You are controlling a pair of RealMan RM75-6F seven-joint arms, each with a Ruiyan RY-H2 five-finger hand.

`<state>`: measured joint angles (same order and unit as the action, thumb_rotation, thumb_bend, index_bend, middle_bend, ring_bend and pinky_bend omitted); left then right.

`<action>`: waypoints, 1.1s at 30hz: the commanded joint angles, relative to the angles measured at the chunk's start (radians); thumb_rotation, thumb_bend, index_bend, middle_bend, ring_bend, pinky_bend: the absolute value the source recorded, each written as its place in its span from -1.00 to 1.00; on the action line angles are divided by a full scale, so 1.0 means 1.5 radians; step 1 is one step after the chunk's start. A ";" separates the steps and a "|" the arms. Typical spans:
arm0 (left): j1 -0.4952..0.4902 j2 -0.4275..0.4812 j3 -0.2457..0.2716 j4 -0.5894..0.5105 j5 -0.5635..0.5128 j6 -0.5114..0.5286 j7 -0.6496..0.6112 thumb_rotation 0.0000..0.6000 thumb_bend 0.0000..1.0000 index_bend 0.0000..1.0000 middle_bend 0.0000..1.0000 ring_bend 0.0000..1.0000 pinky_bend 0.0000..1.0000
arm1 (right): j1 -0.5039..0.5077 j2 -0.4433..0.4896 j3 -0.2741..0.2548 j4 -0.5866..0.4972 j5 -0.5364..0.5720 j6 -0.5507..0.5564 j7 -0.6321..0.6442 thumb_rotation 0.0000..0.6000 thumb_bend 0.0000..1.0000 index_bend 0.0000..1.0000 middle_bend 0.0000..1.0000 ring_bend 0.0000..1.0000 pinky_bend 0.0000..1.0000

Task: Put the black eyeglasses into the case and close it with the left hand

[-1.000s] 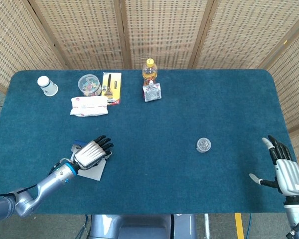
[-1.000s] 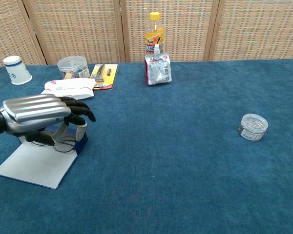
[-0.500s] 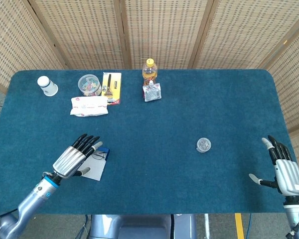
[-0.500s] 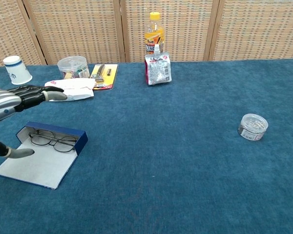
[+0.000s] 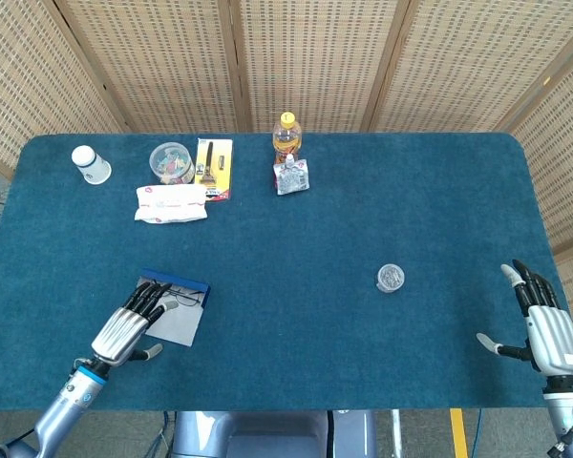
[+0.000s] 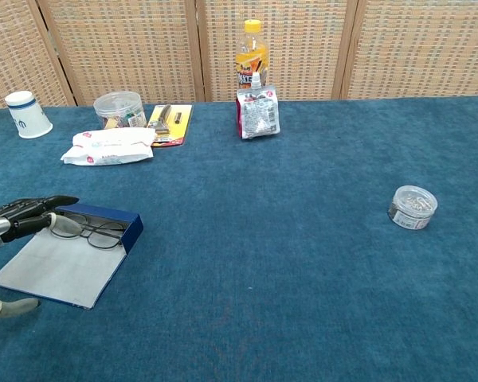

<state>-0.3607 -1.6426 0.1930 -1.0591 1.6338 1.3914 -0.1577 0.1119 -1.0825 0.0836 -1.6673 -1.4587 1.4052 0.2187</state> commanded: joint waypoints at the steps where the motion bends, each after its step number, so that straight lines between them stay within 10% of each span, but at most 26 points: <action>1: 0.015 -0.027 -0.007 0.042 0.012 0.018 -0.030 1.00 -0.64 -0.57 -1.00 -1.00 -1.00 | 0.000 0.000 0.000 0.000 0.000 0.000 0.001 1.00 -1.00 -1.00 -1.00 -1.00 -1.00; 33: 0.041 -0.097 -0.042 0.183 0.012 0.004 -0.116 1.00 -0.59 -0.42 -1.00 -1.00 -1.00 | 0.000 0.002 -0.001 -0.001 -0.001 -0.001 0.006 1.00 -1.00 -1.00 -1.00 -1.00 -1.00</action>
<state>-0.2993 -1.7868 0.1310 -0.7863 1.6525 1.3987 -0.3303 0.1123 -1.0799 0.0824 -1.6693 -1.4602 1.4044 0.2269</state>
